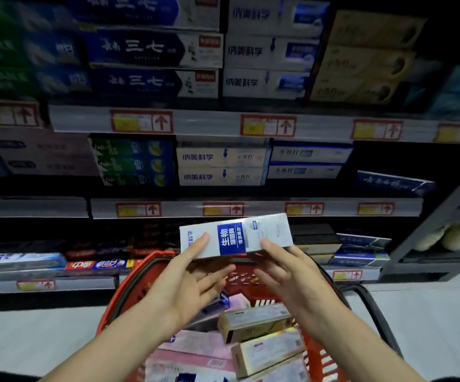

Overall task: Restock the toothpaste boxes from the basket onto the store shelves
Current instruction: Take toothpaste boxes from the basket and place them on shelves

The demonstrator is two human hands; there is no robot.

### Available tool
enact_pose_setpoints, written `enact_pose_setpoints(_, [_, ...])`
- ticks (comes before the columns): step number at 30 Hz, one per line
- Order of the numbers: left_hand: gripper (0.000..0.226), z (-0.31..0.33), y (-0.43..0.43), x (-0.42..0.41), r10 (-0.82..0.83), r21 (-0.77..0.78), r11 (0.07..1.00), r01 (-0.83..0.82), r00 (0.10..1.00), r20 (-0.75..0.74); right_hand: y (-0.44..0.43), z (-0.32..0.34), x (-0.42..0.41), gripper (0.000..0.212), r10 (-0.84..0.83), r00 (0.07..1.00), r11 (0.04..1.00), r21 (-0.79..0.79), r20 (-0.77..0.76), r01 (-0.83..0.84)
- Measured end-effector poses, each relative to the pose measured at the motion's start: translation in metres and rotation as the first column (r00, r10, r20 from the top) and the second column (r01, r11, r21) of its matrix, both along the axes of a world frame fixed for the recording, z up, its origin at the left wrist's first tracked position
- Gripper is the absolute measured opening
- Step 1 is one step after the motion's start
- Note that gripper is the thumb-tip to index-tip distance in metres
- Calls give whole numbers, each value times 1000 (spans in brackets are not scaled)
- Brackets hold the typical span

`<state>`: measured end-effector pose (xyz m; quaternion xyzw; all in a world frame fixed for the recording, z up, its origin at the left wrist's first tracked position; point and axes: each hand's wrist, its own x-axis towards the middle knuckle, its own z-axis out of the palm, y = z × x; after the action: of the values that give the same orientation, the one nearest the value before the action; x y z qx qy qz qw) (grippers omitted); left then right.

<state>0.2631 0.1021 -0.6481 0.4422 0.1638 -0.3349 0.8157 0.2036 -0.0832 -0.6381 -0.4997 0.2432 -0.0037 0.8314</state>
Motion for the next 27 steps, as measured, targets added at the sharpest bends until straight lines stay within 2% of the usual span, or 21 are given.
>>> enact_pose_setpoints(2, [59,5,-1,0,-23,35,999,22,999,23,-1,8,3,37,-51,998,998,48,41,49])
enact_pose_setpoints(5, [58,5,3,5,47,103,993,-53,997,60,-6,18,5,41,-128,987,989,86,99,119])
enact_pose_setpoints(10, [42,2,12,20,108,150,980,-130,984,142,-13,19,6,40,-196,976,967,186,93,177])
enact_pose_setpoints(13, [41,-2,13,23,125,183,971,-151,982,143,-13,19,7,41,-233,968,950,234,93,206])
enact_pose_setpoints(17, [41,1,7,21,121,148,978,-146,979,164,-16,19,6,41,-240,964,955,206,111,214])
enact_pose_setpoints(21, [40,10,0,20,59,160,981,-108,956,286,-15,18,5,37,-224,969,968,142,102,209])
enact_pose_setpoints(27, [22,13,-2,20,58,181,974,-137,922,384,-18,16,2,46,-189,977,977,124,103,176])
